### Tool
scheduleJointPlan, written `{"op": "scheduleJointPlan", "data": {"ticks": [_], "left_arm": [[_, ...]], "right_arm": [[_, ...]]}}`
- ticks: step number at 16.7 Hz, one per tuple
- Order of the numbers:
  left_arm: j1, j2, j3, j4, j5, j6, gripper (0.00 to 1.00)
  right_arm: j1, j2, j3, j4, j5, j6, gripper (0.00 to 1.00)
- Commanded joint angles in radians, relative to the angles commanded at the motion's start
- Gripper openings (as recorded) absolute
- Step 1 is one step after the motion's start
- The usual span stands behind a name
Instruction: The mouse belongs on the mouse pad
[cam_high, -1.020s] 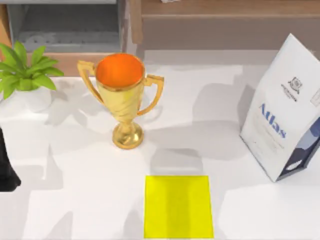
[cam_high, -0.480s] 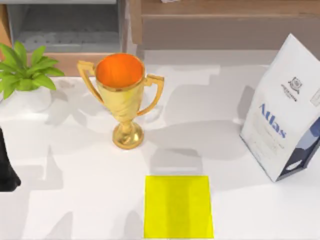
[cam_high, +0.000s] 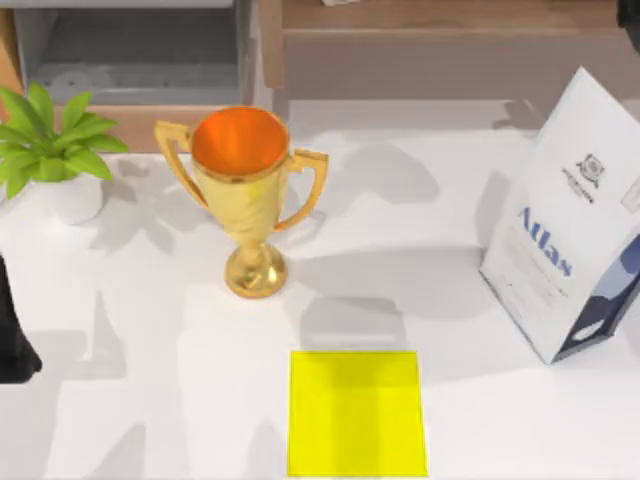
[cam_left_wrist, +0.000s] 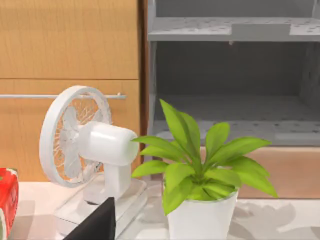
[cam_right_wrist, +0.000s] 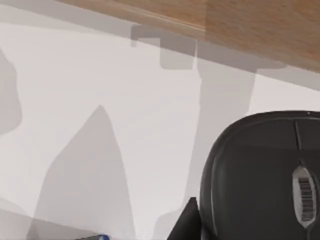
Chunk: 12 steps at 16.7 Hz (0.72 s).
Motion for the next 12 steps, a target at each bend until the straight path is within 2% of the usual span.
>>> {"op": "scheduleJointPlan", "data": {"ticks": [4, 8, 12], "left_arm": [[0.000, 0.000, 0.000, 0.000, 0.000, 0.000, 1.00], [0.000, 0.000, 0.000, 0.000, 0.000, 0.000, 1.00], [0.000, 0.000, 0.000, 0.000, 0.000, 0.000, 1.00]], "right_arm": [[0.260, -0.113, -0.077, 0.019, -0.078, 0.251, 0.00], [0.521, -0.182, -0.255, -0.007, -0.153, 0.530, 0.00], [0.711, -0.182, -0.469, 0.015, -0.153, 0.795, 0.00]]}}
